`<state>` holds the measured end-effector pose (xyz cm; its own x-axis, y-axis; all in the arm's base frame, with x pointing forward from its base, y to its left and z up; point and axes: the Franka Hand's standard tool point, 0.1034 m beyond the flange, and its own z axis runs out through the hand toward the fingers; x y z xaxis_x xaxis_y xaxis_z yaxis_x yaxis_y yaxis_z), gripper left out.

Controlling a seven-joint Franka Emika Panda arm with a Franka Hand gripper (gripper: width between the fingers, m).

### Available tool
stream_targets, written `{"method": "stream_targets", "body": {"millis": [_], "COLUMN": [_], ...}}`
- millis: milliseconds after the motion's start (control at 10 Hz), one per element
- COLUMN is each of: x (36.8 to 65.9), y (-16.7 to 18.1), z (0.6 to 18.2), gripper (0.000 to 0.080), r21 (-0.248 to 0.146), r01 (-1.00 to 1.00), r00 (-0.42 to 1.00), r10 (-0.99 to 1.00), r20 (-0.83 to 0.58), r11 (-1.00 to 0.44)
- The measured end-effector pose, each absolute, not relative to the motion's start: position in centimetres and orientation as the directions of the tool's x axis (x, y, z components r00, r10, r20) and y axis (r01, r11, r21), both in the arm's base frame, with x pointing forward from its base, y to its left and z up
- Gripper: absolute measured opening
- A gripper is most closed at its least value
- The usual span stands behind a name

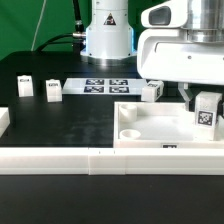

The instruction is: Assemble one leg

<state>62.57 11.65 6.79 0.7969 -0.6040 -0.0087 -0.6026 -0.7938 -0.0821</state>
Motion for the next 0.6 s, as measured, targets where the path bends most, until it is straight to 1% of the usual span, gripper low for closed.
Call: {"method": "stream_targets", "body": {"millis": [300,500,600], "x": [62.55,62.55,62.54], "y": [11.64,11.57,11.54], "z": [6.77,6.77,6.78], "gripper": [0.0291,0.0291,0.0291], "r21": [-0.074,-0.068,-0.06], "r01": [-0.833,-0.927,-0.967], "r00": [0.551,0.372,0.25], "r10": [-0.834,-0.927,-0.967], "r20": [-0.031,-0.048,-0.055], "r11": [-0.548,-0.369,-0.247]}}
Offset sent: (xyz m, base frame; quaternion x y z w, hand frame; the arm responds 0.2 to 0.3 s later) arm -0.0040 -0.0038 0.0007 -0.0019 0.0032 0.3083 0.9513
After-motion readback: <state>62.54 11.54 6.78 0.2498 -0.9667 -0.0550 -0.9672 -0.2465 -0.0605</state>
